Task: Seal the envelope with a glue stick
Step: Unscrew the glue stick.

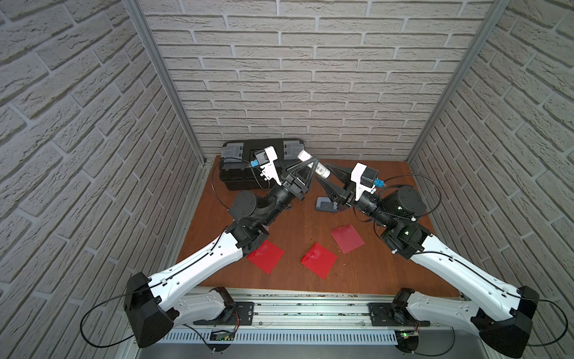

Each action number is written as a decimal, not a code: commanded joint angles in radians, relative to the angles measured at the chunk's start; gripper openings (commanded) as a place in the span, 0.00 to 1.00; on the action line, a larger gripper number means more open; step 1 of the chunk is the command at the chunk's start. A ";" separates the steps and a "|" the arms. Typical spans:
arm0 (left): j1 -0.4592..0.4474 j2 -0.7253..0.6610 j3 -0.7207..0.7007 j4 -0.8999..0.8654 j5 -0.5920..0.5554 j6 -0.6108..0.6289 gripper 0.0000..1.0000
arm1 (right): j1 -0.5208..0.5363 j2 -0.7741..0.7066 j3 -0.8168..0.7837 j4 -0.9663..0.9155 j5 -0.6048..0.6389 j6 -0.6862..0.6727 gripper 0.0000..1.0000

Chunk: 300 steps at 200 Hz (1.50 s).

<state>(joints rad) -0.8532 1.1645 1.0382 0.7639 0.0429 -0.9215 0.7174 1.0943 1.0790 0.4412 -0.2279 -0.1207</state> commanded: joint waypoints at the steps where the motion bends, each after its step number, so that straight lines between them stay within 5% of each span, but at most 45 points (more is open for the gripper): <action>1: -0.004 -0.023 -0.010 0.071 -0.008 -0.013 0.06 | 0.003 -0.012 0.002 0.033 0.010 -0.008 0.44; 259: -0.004 -0.021 -0.017 0.102 -0.014 -0.033 0.04 | 0.004 -0.003 -0.004 0.007 0.024 -0.031 0.43; 300: -0.005 -0.026 -0.020 0.100 -0.017 -0.031 0.04 | 0.005 -0.004 -0.002 0.011 0.015 -0.031 0.33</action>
<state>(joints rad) -0.8532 1.1603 1.0286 0.7902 0.0299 -0.9474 0.7174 1.0943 1.0786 0.4217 -0.2138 -0.1463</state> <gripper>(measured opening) 0.289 0.356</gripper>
